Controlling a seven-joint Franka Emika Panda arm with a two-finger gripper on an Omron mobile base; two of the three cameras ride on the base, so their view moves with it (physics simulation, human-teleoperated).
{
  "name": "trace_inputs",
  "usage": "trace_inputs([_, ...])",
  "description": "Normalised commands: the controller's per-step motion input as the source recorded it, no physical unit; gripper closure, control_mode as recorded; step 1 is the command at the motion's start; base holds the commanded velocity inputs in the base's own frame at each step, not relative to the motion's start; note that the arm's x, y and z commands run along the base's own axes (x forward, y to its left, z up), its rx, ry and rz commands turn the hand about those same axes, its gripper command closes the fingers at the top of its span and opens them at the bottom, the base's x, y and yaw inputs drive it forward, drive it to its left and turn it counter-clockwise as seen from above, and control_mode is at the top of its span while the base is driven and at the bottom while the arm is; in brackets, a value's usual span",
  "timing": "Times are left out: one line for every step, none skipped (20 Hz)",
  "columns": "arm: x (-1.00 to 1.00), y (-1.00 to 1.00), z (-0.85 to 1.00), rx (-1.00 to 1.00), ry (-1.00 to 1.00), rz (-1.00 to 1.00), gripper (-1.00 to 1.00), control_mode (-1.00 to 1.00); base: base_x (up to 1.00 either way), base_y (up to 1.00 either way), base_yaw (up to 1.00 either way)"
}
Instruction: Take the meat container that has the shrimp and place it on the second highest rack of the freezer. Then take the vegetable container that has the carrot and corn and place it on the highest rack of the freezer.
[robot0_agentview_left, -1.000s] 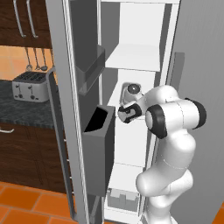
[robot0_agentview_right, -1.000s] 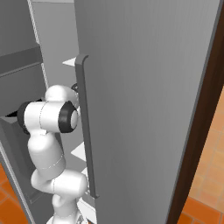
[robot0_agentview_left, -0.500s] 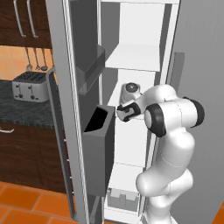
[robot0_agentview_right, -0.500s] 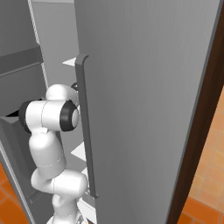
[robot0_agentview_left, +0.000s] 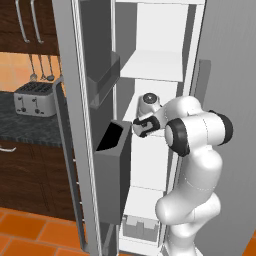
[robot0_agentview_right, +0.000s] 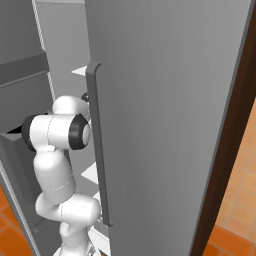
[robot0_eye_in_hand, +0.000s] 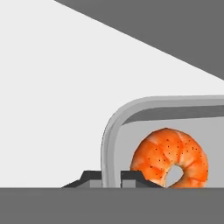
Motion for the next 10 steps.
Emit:
trace_inputs([0.0,0.0,0.0,0.0,0.0,0.0,1.0,-1.0,0.0,0.0,0.0])
trace_inputs([0.0,0.0,0.0,0.0,0.0,0.0,-1.0,-1.0,0.0,0.0,0.0])
trace_inputs([0.0,0.0,0.0,0.0,0.0,0.0,-1.0,-1.0,0.0,0.0,0.0])
trace_inputs([0.0,0.0,0.0,0.0,0.0,0.0,-1.0,-1.0,0.0,0.0,0.0])
trace_inputs([0.0,0.0,0.0,0.0,0.0,0.0,-1.0,-1.0,0.0,0.0,0.0])
trace_inputs([0.0,0.0,0.0,0.0,0.0,0.0,-1.0,-1.0,0.0,0.0,0.0])
trace_inputs([0.0,0.0,0.0,0.0,0.0,0.0,-1.0,-1.0,0.0,0.0,0.0])
trace_inputs([0.0,0.0,0.0,0.0,0.0,0.0,-1.0,-1.0,0.0,0.0,0.0])
trace_inputs([0.0,0.0,0.0,0.0,0.0,0.0,-1.0,-1.0,0.0,0.0,0.0])
trace_inputs([0.0,0.0,0.0,0.0,0.0,0.0,-1.0,-1.0,0.0,0.0,0.0])
